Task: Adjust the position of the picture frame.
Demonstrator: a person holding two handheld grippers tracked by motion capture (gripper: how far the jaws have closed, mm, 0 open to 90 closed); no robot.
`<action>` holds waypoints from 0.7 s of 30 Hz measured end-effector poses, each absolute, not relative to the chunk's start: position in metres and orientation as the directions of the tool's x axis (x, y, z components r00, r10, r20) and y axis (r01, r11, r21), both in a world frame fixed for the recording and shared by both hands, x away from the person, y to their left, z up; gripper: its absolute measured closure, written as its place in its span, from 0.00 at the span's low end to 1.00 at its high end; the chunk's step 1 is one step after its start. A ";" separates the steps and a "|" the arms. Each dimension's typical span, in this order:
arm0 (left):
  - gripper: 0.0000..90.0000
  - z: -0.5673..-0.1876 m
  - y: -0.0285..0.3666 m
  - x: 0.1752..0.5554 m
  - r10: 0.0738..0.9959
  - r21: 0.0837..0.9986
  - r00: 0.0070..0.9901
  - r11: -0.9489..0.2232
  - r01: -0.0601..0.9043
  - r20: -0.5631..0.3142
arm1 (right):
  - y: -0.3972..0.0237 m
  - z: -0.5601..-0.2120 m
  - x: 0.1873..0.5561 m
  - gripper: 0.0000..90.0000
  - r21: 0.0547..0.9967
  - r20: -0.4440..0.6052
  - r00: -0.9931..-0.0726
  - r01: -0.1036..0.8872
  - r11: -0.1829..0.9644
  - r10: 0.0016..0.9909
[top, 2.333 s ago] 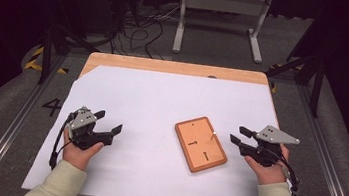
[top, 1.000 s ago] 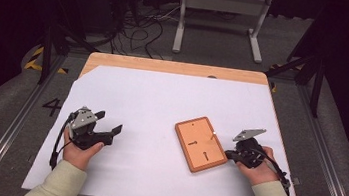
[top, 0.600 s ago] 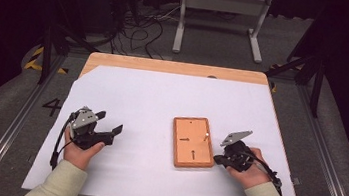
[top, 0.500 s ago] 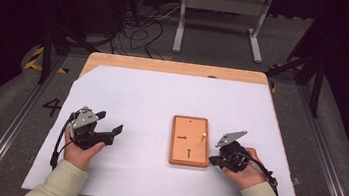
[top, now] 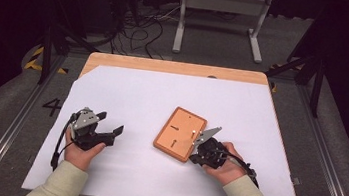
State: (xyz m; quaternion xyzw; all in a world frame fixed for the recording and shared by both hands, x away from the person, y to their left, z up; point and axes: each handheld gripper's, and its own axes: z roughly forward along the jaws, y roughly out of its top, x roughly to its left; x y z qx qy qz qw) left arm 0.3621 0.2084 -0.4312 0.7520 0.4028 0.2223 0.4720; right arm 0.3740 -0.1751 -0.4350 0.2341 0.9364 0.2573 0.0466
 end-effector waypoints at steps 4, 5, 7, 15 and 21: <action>0.22 -0.433 0.214 0.357 0.825 0.887 0.563 -0.230 0.400 -0.040 | -0.178 -0.424 0.375 1.00 0.528 0.048 -0.897 0.396 0.752 0.439; 0.22 -0.433 0.215 0.355 0.828 0.887 0.559 -0.228 0.403 -0.041 | -0.179 -0.419 0.376 1.00 0.543 0.048 -0.903 0.382 0.747 0.427; 0.22 -0.433 0.219 0.351 0.834 0.887 0.550 -0.223 0.403 -0.040 | -0.176 -0.407 0.377 1.00 0.557 0.037 -0.912 0.358 0.749 0.409; 0.22 -0.433 0.229 0.339 0.851 0.885 0.523 -0.214 0.413 -0.038 | -0.161 -0.374 0.389 1.00 0.623 0.012 -0.928 0.298 0.723 0.372; 0.22 -0.436 0.236 0.333 0.868 0.882 0.496 -0.208 0.422 -0.033 | -0.143 -0.371 0.416 1.00 0.640 -0.016 -0.916 0.299 0.708 0.402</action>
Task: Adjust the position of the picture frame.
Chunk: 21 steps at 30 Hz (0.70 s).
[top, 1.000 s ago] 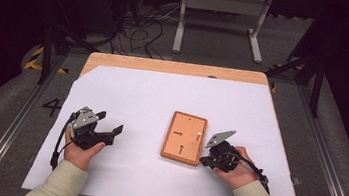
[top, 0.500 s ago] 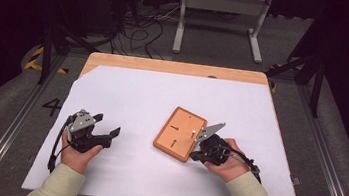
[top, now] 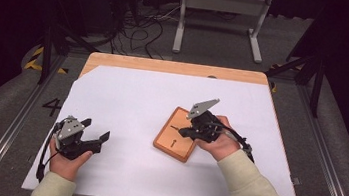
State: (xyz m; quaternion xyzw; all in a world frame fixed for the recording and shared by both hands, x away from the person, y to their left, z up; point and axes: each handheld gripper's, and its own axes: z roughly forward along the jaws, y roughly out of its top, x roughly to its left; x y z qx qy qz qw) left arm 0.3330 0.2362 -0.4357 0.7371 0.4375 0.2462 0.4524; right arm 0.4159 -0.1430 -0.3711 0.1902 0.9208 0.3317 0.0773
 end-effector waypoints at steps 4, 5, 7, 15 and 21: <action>0.22 -0.436 0.239 0.331 0.871 0.882 0.491 -0.205 0.425 -0.035 | -0.134 -0.370 0.436 1.00 0.635 -0.036 -0.901 0.314 0.706 0.432; 0.22 -0.436 0.240 0.331 0.871 0.881 0.490 -0.203 0.427 -0.037 | -0.132 -0.369 0.443 1.00 0.634 -0.031 -0.896 0.325 0.702 0.442; 0.22 -0.437 0.239 0.331 0.870 0.880 0.491 -0.206 0.429 -0.036 | -0.129 -0.368 0.454 1.00 0.629 -0.030 -0.889 0.339 0.700 0.457; 0.22 -0.437 0.239 0.333 0.872 0.878 0.489 -0.208 0.432 -0.034 | -0.112 -0.379 0.493 1.00 0.594 -0.034 -0.893 0.344 0.727 0.449; 0.22 -0.438 0.238 0.335 0.869 0.876 0.494 -0.210 0.435 -0.037 | -0.104 -0.399 0.525 1.00 0.567 -0.017 -0.870 0.397 0.722 0.492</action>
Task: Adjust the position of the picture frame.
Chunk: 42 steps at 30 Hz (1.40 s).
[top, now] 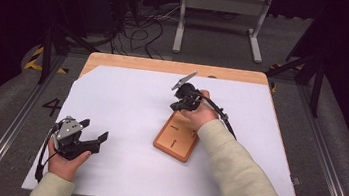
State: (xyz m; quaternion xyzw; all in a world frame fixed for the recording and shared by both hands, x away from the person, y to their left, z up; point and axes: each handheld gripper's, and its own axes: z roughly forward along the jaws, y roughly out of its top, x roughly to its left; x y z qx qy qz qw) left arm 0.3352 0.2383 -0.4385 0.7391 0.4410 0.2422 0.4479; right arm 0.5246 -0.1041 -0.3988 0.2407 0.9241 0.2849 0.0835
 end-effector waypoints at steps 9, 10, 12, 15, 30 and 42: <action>0.22 -0.441 0.238 0.339 0.866 0.871 0.498 -0.209 0.444 -0.046 | -0.098 -0.418 0.547 1.00 0.524 -0.018 -0.852 0.437 0.731 0.523; 0.22 -0.441 0.238 0.339 0.866 0.870 0.497 -0.208 0.446 -0.047 | -0.097 -0.420 0.547 1.00 0.516 -0.029 -0.853 0.433 0.739 0.520; 0.22 -0.441 0.238 0.340 0.866 0.870 0.498 -0.207 0.447 -0.049 | -0.097 -0.422 0.549 1.00 0.516 -0.029 -0.858 0.427 0.742 0.513; 0.22 -0.441 0.238 0.340 0.865 0.871 0.499 -0.206 0.446 -0.051 | -0.094 -0.422 0.549 1.00 0.499 -0.050 -0.861 0.418 0.759 0.507; 0.22 -0.440 0.232 0.344 0.855 0.871 0.515 -0.212 0.443 -0.054 | -0.118 -0.416 0.539 1.00 0.389 -0.055 -0.828 0.497 0.776 0.558; 0.22 -0.438 0.216 0.352 0.829 0.872 0.557 -0.239 0.428 -0.047 | -0.164 -0.415 0.501 1.00 0.368 -0.009 -0.794 0.563 0.740 0.608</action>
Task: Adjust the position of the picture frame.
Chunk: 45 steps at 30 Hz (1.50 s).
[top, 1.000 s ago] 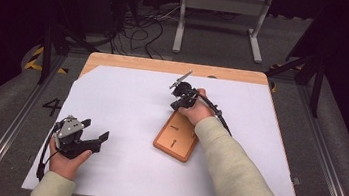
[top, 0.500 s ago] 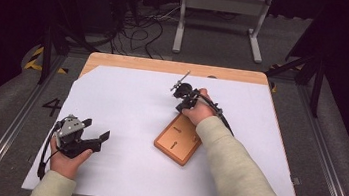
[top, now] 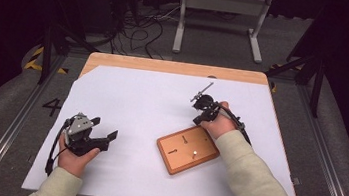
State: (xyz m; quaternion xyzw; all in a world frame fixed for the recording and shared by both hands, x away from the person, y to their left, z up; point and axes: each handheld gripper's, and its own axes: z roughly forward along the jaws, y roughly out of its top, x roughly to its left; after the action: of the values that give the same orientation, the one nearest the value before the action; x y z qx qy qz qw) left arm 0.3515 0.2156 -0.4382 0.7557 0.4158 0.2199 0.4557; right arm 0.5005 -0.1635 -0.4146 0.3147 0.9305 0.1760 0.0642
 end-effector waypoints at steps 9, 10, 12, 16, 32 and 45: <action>0.52 -0.432 0.201 0.353 0.736 0.867 0.673 -0.288 0.406 -0.071 | -0.187 -0.408 0.474 1.00 0.467 -0.016 -0.768 0.560 0.684 0.640; 0.59 -0.430 0.197 0.353 0.720 0.867 0.690 -0.298 0.399 -0.070 | -0.191 -0.405 0.469 1.00 0.485 -0.016 -0.764 0.558 0.673 0.645; 0.67 -0.429 0.192 0.352 0.696 0.865 0.715 -0.314 0.393 -0.072 | -0.197 -0.401 0.463 1.00 0.512 -0.023 -0.762 0.547 0.662 0.647; 0.93 -0.425 0.180 0.352 0.628 0.855 0.772 -0.345 0.387 -0.097 | -0.217 -0.392 0.441 1.00 0.578 -0.026 -0.758 0.521 0.628 0.652; 1.00 -0.418 0.116 0.343 0.358 0.832 0.924 -0.467 0.300 -0.133 | -0.272 -0.389 0.382 1.00 0.732 0.014 -0.706 0.490 0.473 0.708; 1.00 -0.434 0.072 0.341 0.184 0.749 0.965 -0.609 0.260 -0.185 | -0.290 -0.398 0.376 1.00 0.718 0.045 -0.669 0.538 0.442 0.742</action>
State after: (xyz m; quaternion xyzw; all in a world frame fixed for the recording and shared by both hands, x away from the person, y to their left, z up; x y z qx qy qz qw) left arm 0.3413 0.0716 -0.4344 0.8959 0.1238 -0.0445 0.4243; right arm 0.3755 -0.2896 -0.3980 0.3819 0.8377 0.3647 0.1395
